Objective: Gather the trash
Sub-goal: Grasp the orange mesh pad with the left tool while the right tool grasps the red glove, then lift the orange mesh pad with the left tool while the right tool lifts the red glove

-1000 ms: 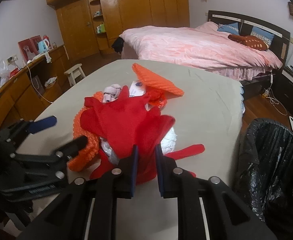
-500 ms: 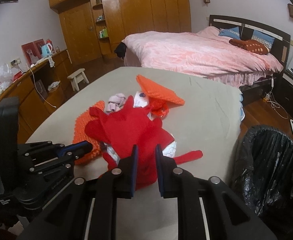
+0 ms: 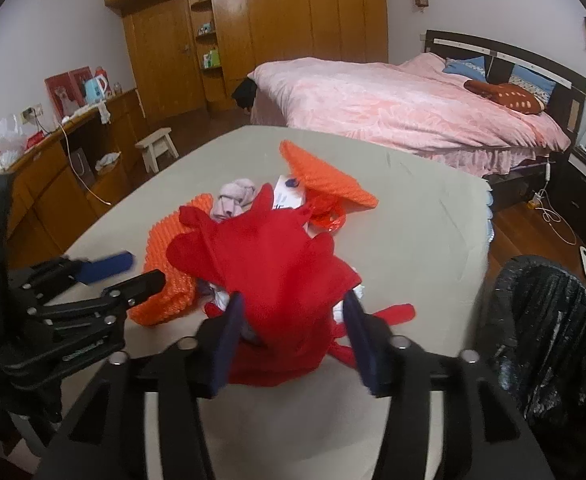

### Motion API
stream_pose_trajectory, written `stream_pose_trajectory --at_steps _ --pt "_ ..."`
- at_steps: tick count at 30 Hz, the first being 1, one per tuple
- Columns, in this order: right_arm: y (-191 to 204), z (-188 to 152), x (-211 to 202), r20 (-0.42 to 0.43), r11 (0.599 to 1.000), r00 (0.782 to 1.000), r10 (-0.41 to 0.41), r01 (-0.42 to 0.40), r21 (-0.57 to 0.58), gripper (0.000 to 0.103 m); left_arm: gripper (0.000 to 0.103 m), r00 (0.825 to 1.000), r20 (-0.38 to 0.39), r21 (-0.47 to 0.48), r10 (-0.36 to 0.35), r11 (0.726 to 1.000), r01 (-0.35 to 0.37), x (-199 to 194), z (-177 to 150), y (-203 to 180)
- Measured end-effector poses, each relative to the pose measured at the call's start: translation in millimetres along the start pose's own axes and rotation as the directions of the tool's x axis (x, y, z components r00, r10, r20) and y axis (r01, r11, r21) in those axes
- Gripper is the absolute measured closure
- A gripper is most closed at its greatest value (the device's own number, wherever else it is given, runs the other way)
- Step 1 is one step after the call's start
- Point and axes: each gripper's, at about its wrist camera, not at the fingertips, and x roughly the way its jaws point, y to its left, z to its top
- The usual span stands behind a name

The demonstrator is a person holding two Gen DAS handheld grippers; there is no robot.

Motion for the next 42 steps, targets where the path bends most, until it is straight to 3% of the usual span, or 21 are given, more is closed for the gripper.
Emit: stream_pose_trajectory --at_steps 2,4,6,11,12,13,15,19,23,31,42 --pt "1 3 8 -0.003 1.000 1.000 0.006 -0.006 0.000 0.041 0.034 1.000 -0.020 -0.005 0.023 1.000 -0.023 6 0 8" --pt "5 7 14 0.000 1.000 1.000 0.010 -0.010 -0.002 0.036 0.026 0.998 -0.044 -0.018 0.045 0.999 -0.046 14 -1 16" --pt "8 10 19 0.004 1.000 1.000 0.007 -0.007 -0.011 0.028 0.023 0.996 -0.074 -0.029 0.039 0.999 -0.041 24 -2 23" --pt "10 11 41 -0.033 0.999 0.999 -0.017 0.016 -0.037 0.028 0.018 0.989 -0.144 -0.057 0.018 0.998 -0.026 50 -6 31" --pt "9 10 42 -0.037 0.999 0.999 -0.015 0.013 -0.042 0.034 0.019 0.990 -0.144 -0.076 0.003 0.997 -0.014 51 -6 33" --pt "10 10 43 -0.039 0.999 0.999 -0.011 0.009 -0.054 0.039 0.026 0.990 -0.141 -0.089 -0.013 0.996 0.000 52 -5 35" --pt "13 10 43 -0.041 0.997 0.999 0.013 -0.016 -0.071 0.064 0.043 0.991 -0.128 -0.085 -0.043 0.996 0.032 50 -3 32" --pt "14 12 35 -0.034 0.996 0.998 0.051 -0.053 -0.074 0.084 0.087 0.995 -0.094 -0.048 -0.034 0.998 0.029 46 0 23" --pt "10 16 22 -0.014 0.996 0.997 0.077 -0.078 -0.039 0.089 0.090 0.996 -0.076 -0.086 -0.052 0.995 0.045 39 4 27" --pt "7 34 -14 0.067 0.994 0.992 0.110 -0.110 -0.011 0.089 0.090 0.999 0.034 -0.077 -0.033 0.996 0.035 -6 22 27" --pt "-2 62 -72 0.202 0.995 0.974 0.103 -0.103 -0.014 0.089 0.090 0.985 0.163 -0.037 -0.054 0.997 0.061 -64 51 4"
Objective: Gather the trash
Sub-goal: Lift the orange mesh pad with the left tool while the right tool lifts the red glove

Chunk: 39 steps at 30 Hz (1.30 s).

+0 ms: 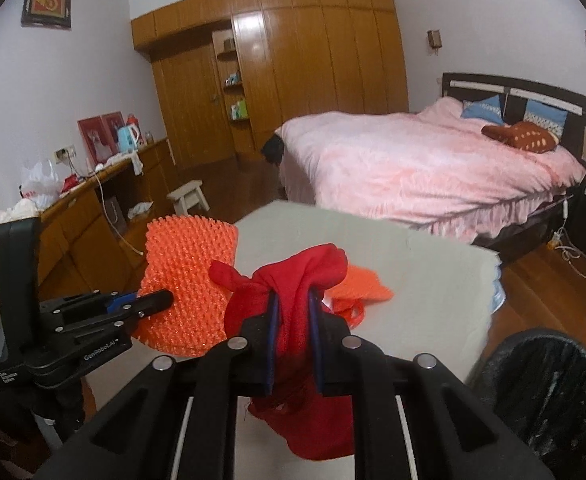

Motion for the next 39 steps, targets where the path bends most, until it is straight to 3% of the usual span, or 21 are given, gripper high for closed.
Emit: stream_pose_trajectory --at_steps 9,19,22,25,28,30,33,39 --pt "-22 0 -28 0.021 0.999 0.999 -0.034 0.033 0.040 0.089 0.090 0.998 0.015 0.035 -0.068 0.997 0.068 -3 8 -41" --pt "-27 -20 32 -0.056 0.996 0.998 0.016 -0.011 0.090 0.089 0.090 0.997 -0.076 0.049 -0.024 0.998 0.028 24 -18 -32" --pt "-27 -32 54 -0.111 0.996 0.994 0.017 -0.007 0.093 0.084 0.090 0.996 -0.091 0.058 -0.012 0.998 0.017 34 -23 -27" --pt "-29 -44 67 -0.159 0.996 0.987 -0.005 0.019 0.083 0.065 0.090 0.994 -0.108 0.071 -0.002 0.997 0.010 45 -26 -26" --pt "-34 -54 70 -0.191 0.997 0.981 -0.033 0.047 0.069 0.054 0.090 0.993 -0.118 0.073 0.003 0.997 0.006 51 -31 -23" --pt "-37 -58 67 -0.196 0.995 0.979 -0.063 0.077 0.062 0.038 0.090 0.993 -0.121 0.070 0.002 0.998 0.006 51 -34 -21" --pt "-38 -59 60 -0.184 0.990 0.975 -0.125 0.136 0.047 0.024 0.090 0.992 -0.125 0.067 0.003 0.998 0.006 52 -35 -17" --pt "-47 -53 60 -0.168 0.987 0.975 -0.148 0.157 0.042 0.023 0.090 0.993 -0.117 0.065 -0.006 0.998 0.014 53 -31 -19"
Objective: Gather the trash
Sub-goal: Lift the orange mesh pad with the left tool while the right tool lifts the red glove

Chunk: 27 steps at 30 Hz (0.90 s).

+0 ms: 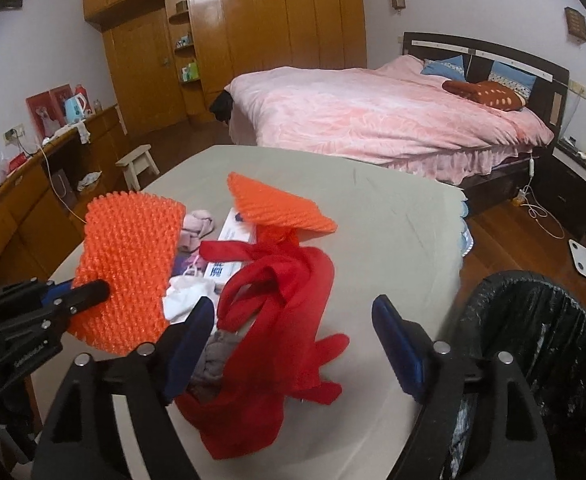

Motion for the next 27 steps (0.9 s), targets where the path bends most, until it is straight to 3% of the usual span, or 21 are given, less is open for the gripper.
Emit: stream_pose_trajectory --at_steps 2,5,7,12,18,27 --pt "0 5 5 0.000 1.000 1.000 0.005 -0.005 -0.003 0.025 0.090 1.000 0.003 0.002 -0.001 1.000 0.001 2 2 0" --pt "0 11 16 -0.010 1.000 1.000 0.014 -0.014 -0.016 0.038 0.090 1.000 0.007 0.004 -0.005 1.000 0.005 4 6 -1" --pt "-1 14 25 -0.033 1.000 0.999 0.008 -0.009 -0.027 0.049 0.090 1.000 0.014 0.010 -0.007 1.000 0.007 4 10 0" --pt "-3 17 40 -0.093 0.999 0.995 0.042 -0.045 -0.027 0.091 0.090 1.000 0.022 0.019 -0.013 1.000 0.013 5 17 -2" --pt "1 27 14 -0.034 0.995 0.995 0.091 -0.092 -0.026 0.095 0.090 0.999 0.032 0.014 -0.018 1.000 0.017 -4 23 1" --pt "-1 61 -52 0.127 0.992 0.984 0.122 -0.120 -0.025 0.095 0.090 0.991 0.124 0.025 -0.048 0.999 0.045 -42 47 -10"
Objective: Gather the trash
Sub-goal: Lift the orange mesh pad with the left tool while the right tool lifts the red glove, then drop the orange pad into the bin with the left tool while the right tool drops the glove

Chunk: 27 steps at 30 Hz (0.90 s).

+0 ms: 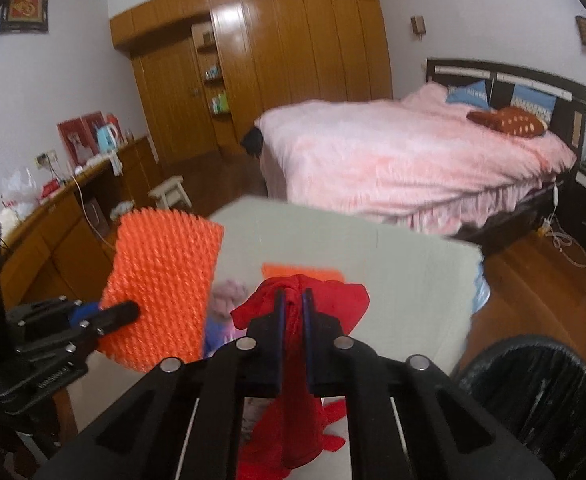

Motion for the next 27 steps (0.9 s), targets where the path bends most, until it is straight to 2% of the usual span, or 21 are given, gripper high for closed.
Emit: stream_pose_trajectory --at_steps 7,16,20,27 --pt "-9 18 -44 0.083 0.999 0.996 -0.036 0.036 0.006 0.095 0.090 0.998 0.038 0.032 -0.055 0.998 0.054 -14 14 -30" --pt "-52 2 -96 0.103 0.986 0.981 -0.164 0.159 0.058 0.095 0.090 0.985 0.012 0.093 -0.171 0.981 0.169 -1 12 -90" --pt "-87 -11 -122 0.102 0.964 0.962 -0.254 0.243 0.111 0.095 0.090 0.972 -0.016 0.130 -0.232 0.964 0.232 10 7 -123" --pt "-133 -39 -152 0.074 0.913 0.920 -0.386 0.369 0.173 0.095 0.090 0.941 -0.064 0.207 -0.332 0.918 0.338 33 -3 -186"
